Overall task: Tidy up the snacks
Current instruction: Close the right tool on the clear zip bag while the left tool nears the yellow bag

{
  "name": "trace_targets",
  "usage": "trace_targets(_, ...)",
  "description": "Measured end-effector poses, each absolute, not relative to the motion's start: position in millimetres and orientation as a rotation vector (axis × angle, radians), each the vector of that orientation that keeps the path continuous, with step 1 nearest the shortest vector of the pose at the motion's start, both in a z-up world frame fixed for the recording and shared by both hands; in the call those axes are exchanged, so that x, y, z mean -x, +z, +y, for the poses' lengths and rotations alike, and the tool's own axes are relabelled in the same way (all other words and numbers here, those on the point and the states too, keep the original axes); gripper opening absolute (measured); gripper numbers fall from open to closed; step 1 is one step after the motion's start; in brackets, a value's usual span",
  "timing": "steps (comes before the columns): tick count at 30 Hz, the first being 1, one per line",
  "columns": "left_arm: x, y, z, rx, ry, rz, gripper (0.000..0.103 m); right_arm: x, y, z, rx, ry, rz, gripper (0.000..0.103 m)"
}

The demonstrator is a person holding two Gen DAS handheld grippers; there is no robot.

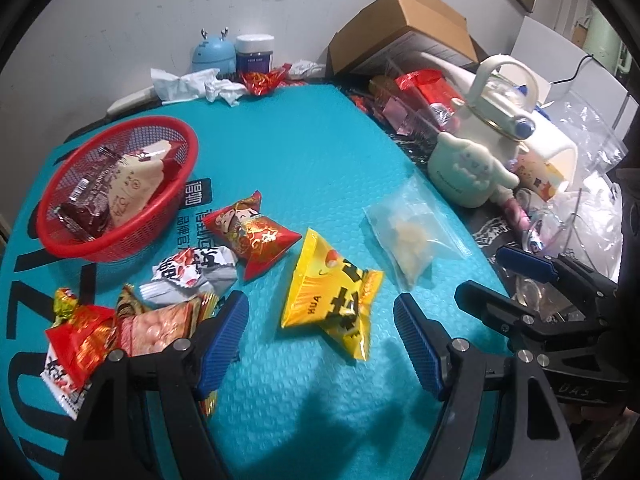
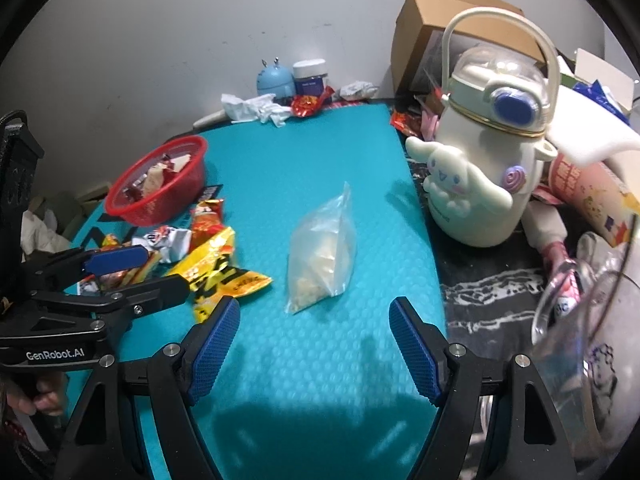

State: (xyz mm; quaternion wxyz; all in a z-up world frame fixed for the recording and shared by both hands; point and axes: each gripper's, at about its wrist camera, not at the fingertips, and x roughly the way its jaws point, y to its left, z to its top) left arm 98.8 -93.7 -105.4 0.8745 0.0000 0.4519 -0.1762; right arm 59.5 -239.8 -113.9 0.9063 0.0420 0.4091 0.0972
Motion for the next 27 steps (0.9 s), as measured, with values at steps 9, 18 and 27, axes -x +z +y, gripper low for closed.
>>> trace_targets(9,-119,-120,-99,-0.01,-0.37,0.983,0.074,-88,-130,-241,-0.075,0.21,0.882,0.077)
trace_targets(18,-128,-133,-107,-0.013,-0.391,1.008,0.074,-109,-142,-241,-0.109,0.244,0.914,0.052)
trace_targets(27,-126,-143,-112,-0.008,-0.46,1.045,0.042,-98,-141,-244,-0.119,0.255,0.909,0.035)
